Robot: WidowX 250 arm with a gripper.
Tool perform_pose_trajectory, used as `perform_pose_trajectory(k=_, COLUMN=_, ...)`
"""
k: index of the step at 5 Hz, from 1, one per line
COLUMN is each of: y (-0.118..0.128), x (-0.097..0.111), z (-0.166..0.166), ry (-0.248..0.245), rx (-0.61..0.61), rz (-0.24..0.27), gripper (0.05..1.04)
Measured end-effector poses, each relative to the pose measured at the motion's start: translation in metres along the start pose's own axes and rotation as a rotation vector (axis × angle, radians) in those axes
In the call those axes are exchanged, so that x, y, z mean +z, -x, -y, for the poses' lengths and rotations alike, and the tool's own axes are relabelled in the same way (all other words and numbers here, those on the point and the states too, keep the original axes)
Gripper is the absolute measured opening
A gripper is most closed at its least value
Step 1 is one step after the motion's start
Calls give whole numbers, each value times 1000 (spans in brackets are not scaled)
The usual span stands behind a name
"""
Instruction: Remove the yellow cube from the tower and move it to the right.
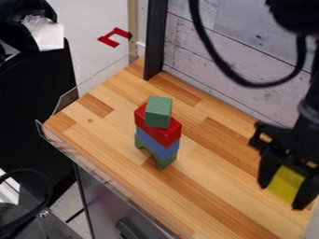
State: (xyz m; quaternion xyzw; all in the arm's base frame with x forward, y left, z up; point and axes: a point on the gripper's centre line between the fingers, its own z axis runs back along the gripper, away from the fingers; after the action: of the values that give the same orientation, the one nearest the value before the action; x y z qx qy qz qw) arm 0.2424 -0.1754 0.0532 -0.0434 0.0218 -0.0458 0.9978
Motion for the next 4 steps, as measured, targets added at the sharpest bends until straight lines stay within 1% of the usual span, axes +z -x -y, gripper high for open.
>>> perform_pose_trajectory(k=1, y=3, x=-21, z=-7, ry=11, rx=41, rz=-19, gripper=585)
perform_pose_trajectory(k=2, y=5, x=-41, z=-18, ry=36, rx=88, rz=-44, gripper=584)
perform_pose_trajectory(k=3, y=6, x=-55, z=-25, ry=50, rx=138, rz=-73, gripper=584)
perform_pose_trajectory(k=4, y=12, x=-63, z=-36, ry=60, rx=195, rz=-84, gripper=584)
